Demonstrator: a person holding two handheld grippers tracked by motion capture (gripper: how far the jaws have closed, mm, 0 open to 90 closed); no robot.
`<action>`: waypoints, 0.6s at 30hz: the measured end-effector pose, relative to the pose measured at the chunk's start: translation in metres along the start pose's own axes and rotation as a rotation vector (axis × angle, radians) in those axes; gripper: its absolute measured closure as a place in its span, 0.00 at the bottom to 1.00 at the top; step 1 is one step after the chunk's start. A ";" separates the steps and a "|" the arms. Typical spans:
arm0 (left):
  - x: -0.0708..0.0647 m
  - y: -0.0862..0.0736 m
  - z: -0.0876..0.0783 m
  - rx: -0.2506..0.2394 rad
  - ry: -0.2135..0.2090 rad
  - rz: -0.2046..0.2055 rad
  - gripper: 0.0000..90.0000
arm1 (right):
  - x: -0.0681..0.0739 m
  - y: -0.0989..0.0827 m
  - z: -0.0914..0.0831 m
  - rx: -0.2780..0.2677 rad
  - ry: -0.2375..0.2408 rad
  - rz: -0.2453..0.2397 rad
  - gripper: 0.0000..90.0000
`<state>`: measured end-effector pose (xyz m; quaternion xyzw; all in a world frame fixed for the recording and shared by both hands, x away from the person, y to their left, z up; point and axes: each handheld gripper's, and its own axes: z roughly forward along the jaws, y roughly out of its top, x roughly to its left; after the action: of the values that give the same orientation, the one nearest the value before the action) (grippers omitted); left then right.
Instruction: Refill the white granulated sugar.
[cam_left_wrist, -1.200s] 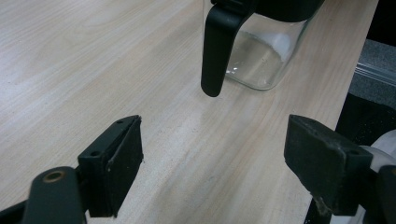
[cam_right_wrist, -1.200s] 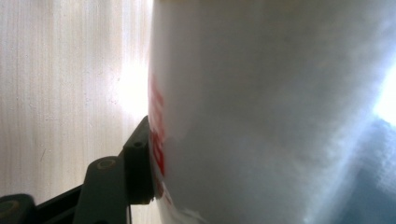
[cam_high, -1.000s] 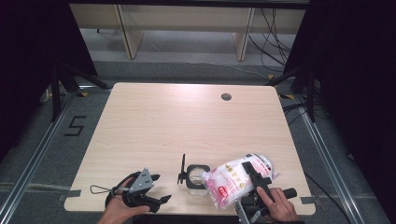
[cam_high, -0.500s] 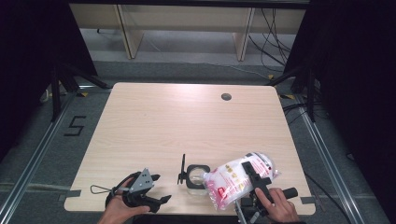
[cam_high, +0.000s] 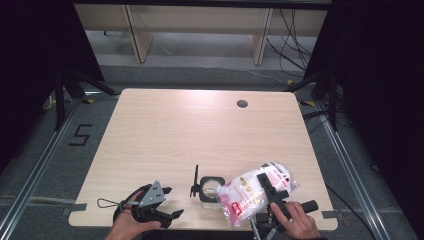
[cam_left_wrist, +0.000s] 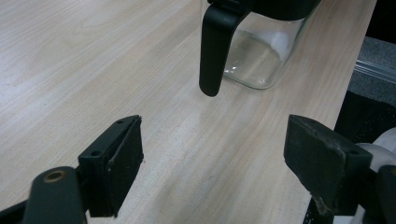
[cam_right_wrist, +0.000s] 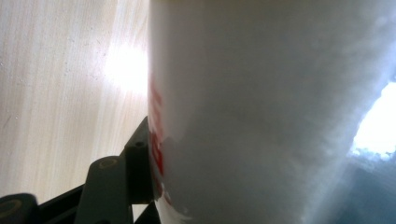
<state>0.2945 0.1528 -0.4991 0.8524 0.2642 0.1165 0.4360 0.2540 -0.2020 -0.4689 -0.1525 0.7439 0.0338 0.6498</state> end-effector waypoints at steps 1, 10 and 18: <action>0.000 0.001 -0.001 0.011 0.002 0.003 0.21 | -0.002 0.000 0.001 -0.021 -0.014 -0.032 0.46; 0.000 0.001 -0.002 -0.005 0.006 0.014 0.21 | -0.003 0.003 -0.001 0.009 0.019 -0.027 0.46; -0.001 0.001 -0.002 0.006 0.008 -0.003 0.21 | -0.002 0.000 -0.001 0.005 0.018 0.036 0.46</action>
<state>0.2932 0.1538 -0.4970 0.8529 0.2675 0.1185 0.4324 0.2537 -0.2021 -0.4667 -0.1380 0.7525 0.0423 0.6426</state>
